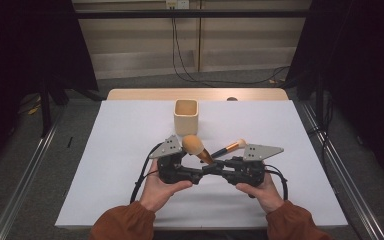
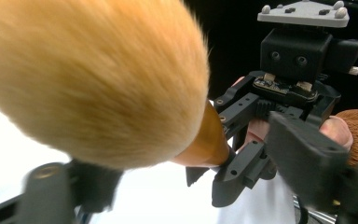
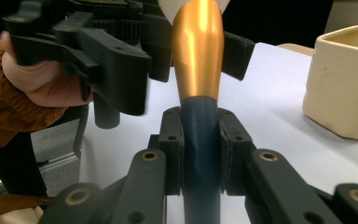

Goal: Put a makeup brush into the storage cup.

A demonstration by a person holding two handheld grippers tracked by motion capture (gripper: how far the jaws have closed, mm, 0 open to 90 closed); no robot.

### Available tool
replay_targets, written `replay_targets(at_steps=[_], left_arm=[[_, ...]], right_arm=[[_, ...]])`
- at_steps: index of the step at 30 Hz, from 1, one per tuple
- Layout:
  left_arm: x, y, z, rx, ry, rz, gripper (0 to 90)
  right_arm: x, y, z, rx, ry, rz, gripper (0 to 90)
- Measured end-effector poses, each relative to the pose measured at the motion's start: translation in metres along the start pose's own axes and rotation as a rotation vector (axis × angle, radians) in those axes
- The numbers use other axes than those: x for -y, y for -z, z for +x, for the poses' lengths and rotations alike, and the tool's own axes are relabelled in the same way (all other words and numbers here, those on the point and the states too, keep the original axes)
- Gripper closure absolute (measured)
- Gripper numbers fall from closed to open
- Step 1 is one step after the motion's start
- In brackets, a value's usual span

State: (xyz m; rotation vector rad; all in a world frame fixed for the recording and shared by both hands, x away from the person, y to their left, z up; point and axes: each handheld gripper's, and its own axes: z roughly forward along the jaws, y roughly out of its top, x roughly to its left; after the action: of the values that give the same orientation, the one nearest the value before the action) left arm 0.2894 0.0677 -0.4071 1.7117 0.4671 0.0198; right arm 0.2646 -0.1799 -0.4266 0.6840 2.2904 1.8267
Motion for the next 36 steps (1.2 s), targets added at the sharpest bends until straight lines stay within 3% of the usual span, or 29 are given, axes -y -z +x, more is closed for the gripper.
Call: replay_targets(at_steps=[11,24,36], left_arm=[[0.0044,0.0014,0.0057,0.024,0.077,-0.053,57.0],[0.0040,0.0009,0.0089,0.053,0.123,-0.044,63.0],[0.0009,0.0013,0.0059,0.049,0.092,-0.018,65.4]], right_arm=[[0.0012,0.0003,-0.0011,-0.001,-0.016,-0.013,74.9],[0.0031,-0.0023,-0.0017,-0.003,-0.030,-0.003,74.5],[0.0041,-0.0064,-0.0006,0.004,-0.034,0.013,72.4]])
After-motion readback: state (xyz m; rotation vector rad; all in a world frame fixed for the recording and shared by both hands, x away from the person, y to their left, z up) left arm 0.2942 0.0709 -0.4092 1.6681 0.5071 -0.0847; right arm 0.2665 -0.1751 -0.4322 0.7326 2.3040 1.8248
